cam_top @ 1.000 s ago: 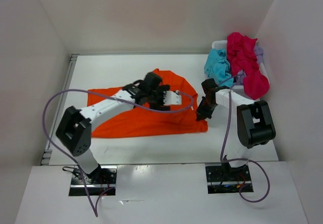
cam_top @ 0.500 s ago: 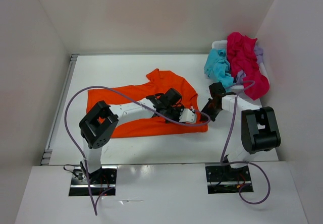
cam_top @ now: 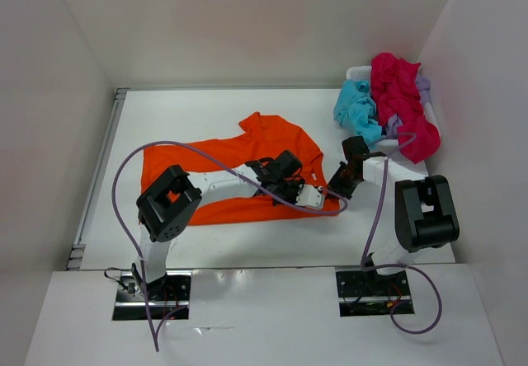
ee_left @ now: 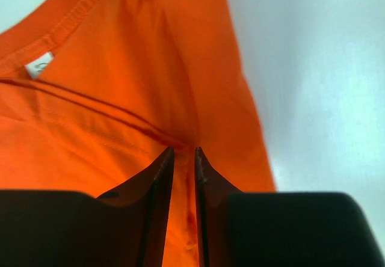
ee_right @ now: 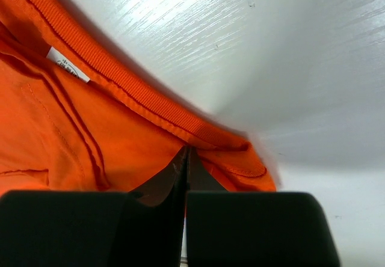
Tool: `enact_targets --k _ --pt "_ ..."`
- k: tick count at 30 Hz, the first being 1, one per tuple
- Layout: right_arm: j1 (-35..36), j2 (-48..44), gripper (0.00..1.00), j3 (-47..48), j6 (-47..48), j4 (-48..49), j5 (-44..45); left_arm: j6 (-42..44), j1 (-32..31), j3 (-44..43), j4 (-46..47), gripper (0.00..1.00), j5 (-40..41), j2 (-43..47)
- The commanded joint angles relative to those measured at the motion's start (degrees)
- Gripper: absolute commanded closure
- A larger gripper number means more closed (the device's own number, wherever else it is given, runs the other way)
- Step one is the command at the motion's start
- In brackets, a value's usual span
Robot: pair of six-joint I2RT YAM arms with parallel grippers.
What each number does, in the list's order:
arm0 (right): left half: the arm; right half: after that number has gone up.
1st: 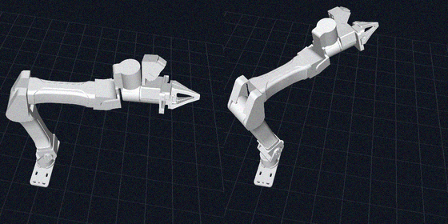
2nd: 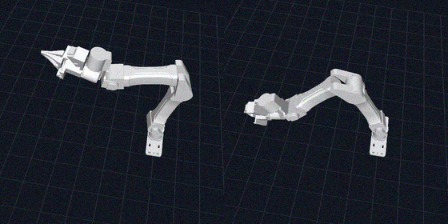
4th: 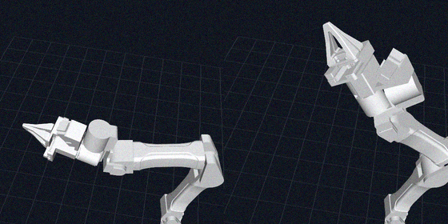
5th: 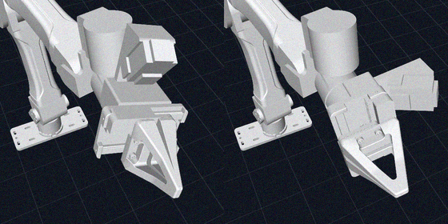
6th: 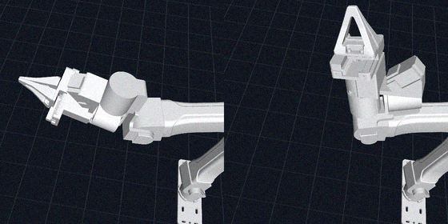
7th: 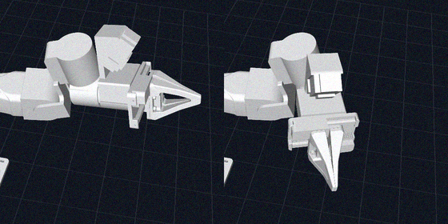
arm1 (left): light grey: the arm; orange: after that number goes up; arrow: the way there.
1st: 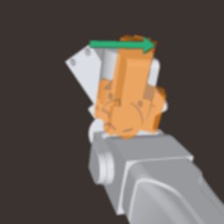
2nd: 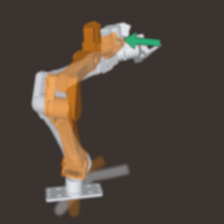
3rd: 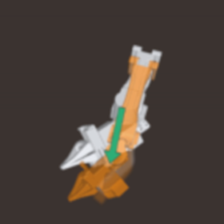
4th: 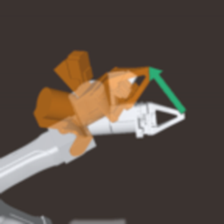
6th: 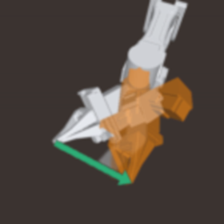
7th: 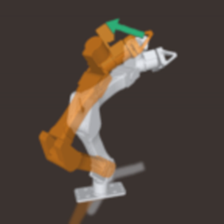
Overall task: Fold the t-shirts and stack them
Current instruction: Fold the flattened tshirt in 1/3 of the way
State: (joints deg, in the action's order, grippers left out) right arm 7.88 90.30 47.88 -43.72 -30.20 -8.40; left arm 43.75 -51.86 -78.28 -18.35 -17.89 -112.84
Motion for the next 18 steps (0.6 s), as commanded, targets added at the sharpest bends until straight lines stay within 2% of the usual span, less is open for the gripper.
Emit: enact_targets --k 1,9,13,18 --pt "-0.3 -2.3 1.00 -0.5 0.6 1.6 0.1 2.9 0.0 -0.7 2.9 0.73 2.8 -0.5" --pt "-0.3 -2.3 1.00 -1.0 0.6 1.6 0.1 3.4 0.0 1.0 4.2 0.73 5.4 -0.5" --pt "-0.3 -2.3 1.00 -1.0 0.6 1.6 0.1 3.5 0.0 1.6 3.7 0.66 5.4 -0.5" --pt "-0.3 -2.3 1.00 -1.0 0.6 1.1 -0.5 4.1 0.0 1.6 3.7 0.68 5.9 -0.5"
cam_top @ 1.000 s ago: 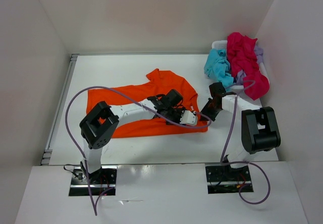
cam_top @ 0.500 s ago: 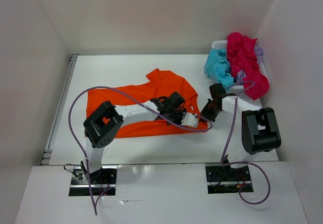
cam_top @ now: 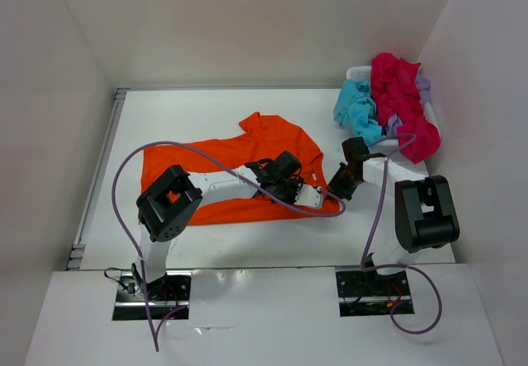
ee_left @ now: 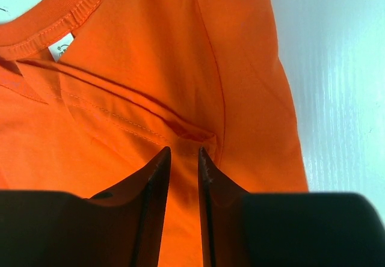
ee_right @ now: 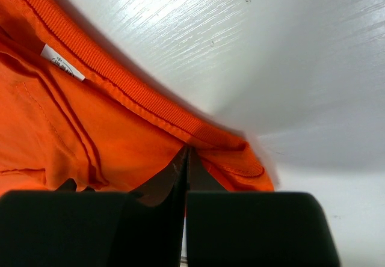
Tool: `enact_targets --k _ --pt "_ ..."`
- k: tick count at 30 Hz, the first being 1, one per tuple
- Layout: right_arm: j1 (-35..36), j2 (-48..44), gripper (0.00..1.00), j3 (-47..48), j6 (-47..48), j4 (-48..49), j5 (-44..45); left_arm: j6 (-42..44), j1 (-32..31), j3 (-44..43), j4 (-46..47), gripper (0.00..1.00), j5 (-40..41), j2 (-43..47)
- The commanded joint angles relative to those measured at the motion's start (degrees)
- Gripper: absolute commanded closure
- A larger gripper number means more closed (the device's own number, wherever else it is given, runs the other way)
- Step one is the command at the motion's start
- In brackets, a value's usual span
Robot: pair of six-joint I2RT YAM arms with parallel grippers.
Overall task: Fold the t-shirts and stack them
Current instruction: Fold the flattened tshirt in 1/3 of the way
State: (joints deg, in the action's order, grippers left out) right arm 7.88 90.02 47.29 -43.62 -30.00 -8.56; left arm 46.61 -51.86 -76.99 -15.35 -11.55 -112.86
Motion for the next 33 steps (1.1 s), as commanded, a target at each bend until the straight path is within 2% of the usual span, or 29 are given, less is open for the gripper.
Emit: enact_targets --k 1,3,4,5,9,21,31,33 --pt "-0.3 -2.0 1.00 -0.4 0.5 0.9 -0.3 1.7 0.0 0.4 0.7 0.68 -0.4 -0.4" --pt "-0.3 -2.0 1.00 -0.4 0.5 0.9 -0.3 1.7 0.0 -0.3 -1.1 0.65 -1.6 -0.4" --pt "-0.3 -2.6 1.00 -0.4 0.5 0.9 -0.3 1.7 0.0 -1.0 -2.7 0.57 -2.3 -0.4" --pt "-0.3 -2.6 1.00 -0.4 1.0 0.9 -0.3 1.7 0.0 -1.1 -3.5 0.53 -3.1 -0.4" --pt "-0.3 -2.6 1.00 0.1 1.0 0.9 -0.3 2.3 0.0 -2.2 -6.1 0.46 -6.0 0.2" --pt "-0.3 -2.6 1.00 -0.4 1.5 0.9 -0.3 2.8 0.0 -1.5 -1.9 0.50 -2.4 -1.0" --pt "-0.3 -2.0 1.00 -0.4 1.5 0.9 -0.3 3.4 0.0 -2.0 0.0 0.64 -1.7 -2.5" --pt "-0.3 -2.0 1.00 -0.4 2.0 0.9 -0.3 2.9 0.0 -2.5 0.5 0.64 -1.2 -3.1"
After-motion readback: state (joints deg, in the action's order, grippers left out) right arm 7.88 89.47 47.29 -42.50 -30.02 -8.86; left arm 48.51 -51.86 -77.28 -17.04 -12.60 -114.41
